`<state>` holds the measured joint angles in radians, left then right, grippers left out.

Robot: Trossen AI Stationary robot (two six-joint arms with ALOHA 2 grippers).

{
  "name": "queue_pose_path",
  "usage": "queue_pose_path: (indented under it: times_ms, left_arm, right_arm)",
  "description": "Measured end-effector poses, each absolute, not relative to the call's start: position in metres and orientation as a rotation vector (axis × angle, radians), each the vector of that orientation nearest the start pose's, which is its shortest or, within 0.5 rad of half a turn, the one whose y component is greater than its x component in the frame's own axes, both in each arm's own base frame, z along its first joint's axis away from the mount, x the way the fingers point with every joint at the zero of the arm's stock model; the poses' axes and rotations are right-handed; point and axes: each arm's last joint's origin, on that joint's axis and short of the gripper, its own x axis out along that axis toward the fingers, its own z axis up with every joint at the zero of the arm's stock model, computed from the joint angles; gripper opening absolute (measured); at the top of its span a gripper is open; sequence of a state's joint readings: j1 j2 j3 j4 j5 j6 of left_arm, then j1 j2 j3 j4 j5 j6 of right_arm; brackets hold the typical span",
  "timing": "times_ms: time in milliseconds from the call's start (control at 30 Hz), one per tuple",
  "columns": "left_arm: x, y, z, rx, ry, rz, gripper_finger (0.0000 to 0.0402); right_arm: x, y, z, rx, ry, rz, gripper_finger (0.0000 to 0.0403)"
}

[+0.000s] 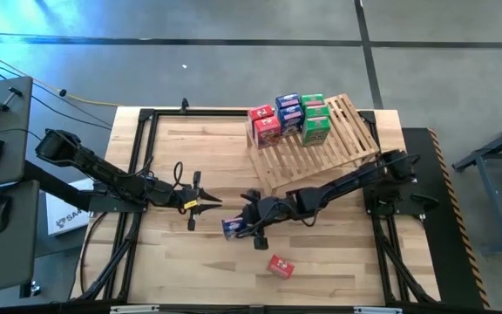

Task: Stack cereal on shelf
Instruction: Put the blue cereal box on the shelf aligned with the other blue cereal boxes

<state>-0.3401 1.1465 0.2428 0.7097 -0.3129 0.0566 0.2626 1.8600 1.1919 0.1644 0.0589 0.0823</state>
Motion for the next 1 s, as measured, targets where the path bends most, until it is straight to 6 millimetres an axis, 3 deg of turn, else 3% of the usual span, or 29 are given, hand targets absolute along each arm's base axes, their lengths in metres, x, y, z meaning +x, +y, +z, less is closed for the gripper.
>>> queue_pose_path:
  times_ms: [167,300,500,633,767,1000]
  left_arm:
    - [0.195,-0.06,0.17,0.116,0.185,-0.038,0.0044]
    - [0.195,-0.06,0.17,0.115,0.184,-0.055,0.0044]
    - [0.195,-0.06,0.17,0.116,0.184,-0.055,0.0044]
    - [0.195,-0.06,0.17,0.116,0.184,-0.055,0.0044]
    - [0.195,-0.06,0.17,0.115,0.184,-0.055,0.0044]
    - [0.195,-0.06,0.17,0.108,0.185,-0.054,0.0044]
  right_arm:
    - [0.372,0.101,0.251,-0.053,0.47,0.19,0.0124]
    - [0.333,0.091,0.302,-0.118,0.443,0.16,0.0124]
    - [0.277,0.05,0.347,-0.317,0.487,0.021,0.0124]
    - [0.259,0.011,0.354,-0.337,0.565,-0.144,0.0124]
    - [0.256,-0.018,0.352,-0.34,0.616,-0.177,0.0124]
    - [0.252,-0.044,0.349,-0.318,0.662,-0.218,0.0124]
